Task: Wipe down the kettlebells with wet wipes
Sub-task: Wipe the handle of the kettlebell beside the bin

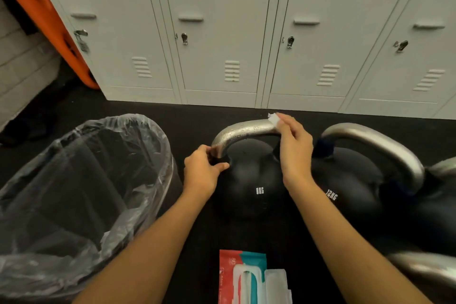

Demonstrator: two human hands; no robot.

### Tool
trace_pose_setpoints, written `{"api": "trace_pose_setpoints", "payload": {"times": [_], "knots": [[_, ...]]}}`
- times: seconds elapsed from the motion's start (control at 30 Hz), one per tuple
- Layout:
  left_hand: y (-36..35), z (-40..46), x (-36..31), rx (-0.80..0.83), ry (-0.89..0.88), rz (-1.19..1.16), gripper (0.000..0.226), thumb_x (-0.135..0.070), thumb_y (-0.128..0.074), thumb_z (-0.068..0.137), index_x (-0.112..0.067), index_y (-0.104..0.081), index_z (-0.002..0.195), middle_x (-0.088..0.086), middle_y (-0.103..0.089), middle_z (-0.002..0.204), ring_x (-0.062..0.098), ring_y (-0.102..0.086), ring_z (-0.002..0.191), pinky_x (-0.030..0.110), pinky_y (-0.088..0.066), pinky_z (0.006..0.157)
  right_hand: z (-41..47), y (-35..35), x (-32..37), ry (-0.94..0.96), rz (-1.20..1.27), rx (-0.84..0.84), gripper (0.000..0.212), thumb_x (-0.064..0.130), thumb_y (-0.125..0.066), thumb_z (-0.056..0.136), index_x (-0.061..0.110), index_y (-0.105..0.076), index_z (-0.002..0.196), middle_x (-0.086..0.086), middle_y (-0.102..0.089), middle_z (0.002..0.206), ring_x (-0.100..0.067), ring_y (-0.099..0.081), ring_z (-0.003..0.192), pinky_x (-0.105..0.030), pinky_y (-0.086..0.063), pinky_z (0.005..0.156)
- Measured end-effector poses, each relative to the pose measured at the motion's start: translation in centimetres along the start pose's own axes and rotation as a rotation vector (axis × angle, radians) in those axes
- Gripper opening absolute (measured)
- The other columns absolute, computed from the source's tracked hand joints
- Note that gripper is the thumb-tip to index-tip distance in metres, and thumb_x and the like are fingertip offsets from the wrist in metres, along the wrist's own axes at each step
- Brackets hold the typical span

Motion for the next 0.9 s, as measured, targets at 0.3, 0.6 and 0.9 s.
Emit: {"api": "trace_pose_setpoints", "payload": {"times": [0.3, 0.6, 0.9], "knots": [[-1.9, -1.6, 1.3, -0.168, -0.183, 0.03, 0.042, -0.024, -0.071, 0.084, -0.015, -0.055, 0.122, -0.002, -0.055, 0.111, 0.019, -0.059, 0.103, 0.046, -0.051, 0.091, 1.1, 1.1, -2.7, -0.339, 0.35, -0.134, 0.023, 0.027, -0.051, 0.099, 0.02, -0.073, 0.105, 0.005, -0.066, 0.091, -0.011, -0.059, 0.094, -0.026, -0.042, 0.081], [-1.6, -1.4, 2.2, -0.182, -0.234, -0.018, 0.044, -0.024, -0.075, 0.08, -0.018, -0.058, 0.121, -0.006, -0.056, 0.107, 0.013, -0.062, 0.095, 0.043, -0.055, 0.086, -1.0, 0.1, -1.4, 0.336, -0.038, 0.076, 0.029, 0.02, -0.052, 0.102, 0.029, -0.063, 0.127, 0.014, -0.055, 0.138, 0.004, -0.036, 0.138, -0.01, -0.026, 0.111], [-1.5, -1.5, 1.9, -0.168, -0.217, -0.054, 0.045, -0.022, -0.074, 0.082, -0.017, -0.057, 0.123, -0.011, -0.052, 0.108, 0.008, -0.06, 0.096, 0.039, -0.054, 0.089, -0.2, 1.1, -3.6, 0.202, 0.071, -0.023, 0.029, 0.027, -0.049, 0.103, 0.04, -0.054, 0.129, 0.022, -0.057, 0.132, 0.011, -0.044, 0.129, -0.011, -0.033, 0.109]]}}
Point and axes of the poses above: each hand's wrist, its own z-axis towards the middle knuckle, its own y-axis out of the back of the hand, x = y × z, the point moved 2 cm from there along z, towards the middle knuckle
